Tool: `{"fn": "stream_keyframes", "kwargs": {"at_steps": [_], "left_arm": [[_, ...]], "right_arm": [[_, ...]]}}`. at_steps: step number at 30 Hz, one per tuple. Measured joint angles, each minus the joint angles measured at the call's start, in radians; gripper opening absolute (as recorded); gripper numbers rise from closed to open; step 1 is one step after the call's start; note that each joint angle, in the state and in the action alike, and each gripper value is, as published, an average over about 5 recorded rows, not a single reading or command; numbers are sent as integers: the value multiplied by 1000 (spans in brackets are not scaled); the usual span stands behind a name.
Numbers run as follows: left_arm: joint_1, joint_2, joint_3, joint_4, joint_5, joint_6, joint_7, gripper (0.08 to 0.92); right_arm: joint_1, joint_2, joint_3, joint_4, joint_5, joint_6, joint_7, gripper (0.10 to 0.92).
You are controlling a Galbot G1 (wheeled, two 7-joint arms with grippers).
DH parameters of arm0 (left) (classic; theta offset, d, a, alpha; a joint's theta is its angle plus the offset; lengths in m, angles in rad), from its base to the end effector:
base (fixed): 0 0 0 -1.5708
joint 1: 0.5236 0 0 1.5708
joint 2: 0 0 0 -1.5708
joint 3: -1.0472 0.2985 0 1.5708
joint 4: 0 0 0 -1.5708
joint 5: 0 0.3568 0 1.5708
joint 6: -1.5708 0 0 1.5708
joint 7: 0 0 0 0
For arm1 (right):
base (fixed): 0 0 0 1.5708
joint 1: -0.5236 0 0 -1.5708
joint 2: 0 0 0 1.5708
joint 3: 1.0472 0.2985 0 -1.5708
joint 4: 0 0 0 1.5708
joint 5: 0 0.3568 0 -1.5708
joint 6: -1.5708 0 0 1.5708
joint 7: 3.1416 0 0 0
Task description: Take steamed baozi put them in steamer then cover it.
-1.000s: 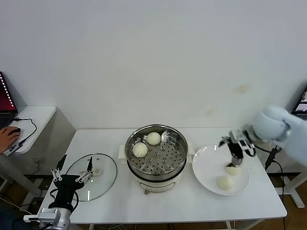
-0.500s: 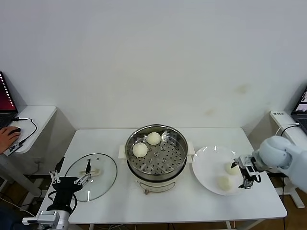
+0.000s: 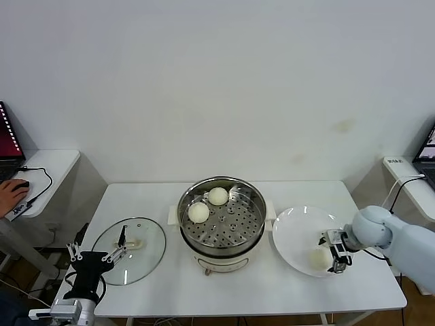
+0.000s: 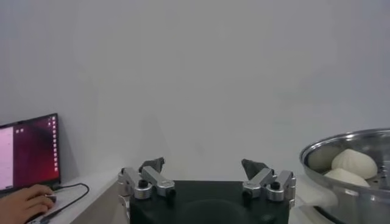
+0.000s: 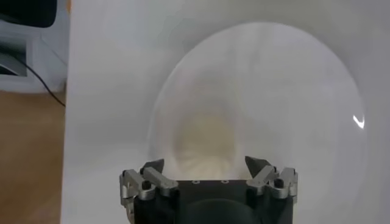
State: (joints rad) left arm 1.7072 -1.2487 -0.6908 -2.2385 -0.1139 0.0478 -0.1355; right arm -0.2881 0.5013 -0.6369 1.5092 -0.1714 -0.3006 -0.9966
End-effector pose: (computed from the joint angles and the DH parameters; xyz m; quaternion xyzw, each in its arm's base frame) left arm 0.1822 0.0688 -0.2159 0.0357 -0.9920 -0.1215 0.0002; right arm 0.4062 -0.1241 -0.2217 0.4842 -0.5473 0.5443 0.4122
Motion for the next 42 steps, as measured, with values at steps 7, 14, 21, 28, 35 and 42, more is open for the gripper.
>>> {"fn": "stream_keyframes", "kwargs": {"at_steps": [7,14,21,28,35,42], "left_arm": [[0,0,-4,1,0,-1,0,823],[-3,-2,0,0,0,-1,0,823],[-2,1,-3,-6,-2,-1,0,823],[-2,2,-2,-14,-4,-1,0,823],[-1,6,-2,-20,-7,-2,0,823],[-1,4,-3,-23,-7,-2,0,823]], "right_arm": [[-7,19,10,-24,-3,-8,-3,721],[7,20,11,-36,10,-16,-26,649],[73,10,-4,-31,45,-26,-67,645],[211,-7,-44,-14,101,-33,-108,645],[409,9,-124,3,176,-43,-124,645],[610,73,-227,28,255,-60,-103,645]]}}
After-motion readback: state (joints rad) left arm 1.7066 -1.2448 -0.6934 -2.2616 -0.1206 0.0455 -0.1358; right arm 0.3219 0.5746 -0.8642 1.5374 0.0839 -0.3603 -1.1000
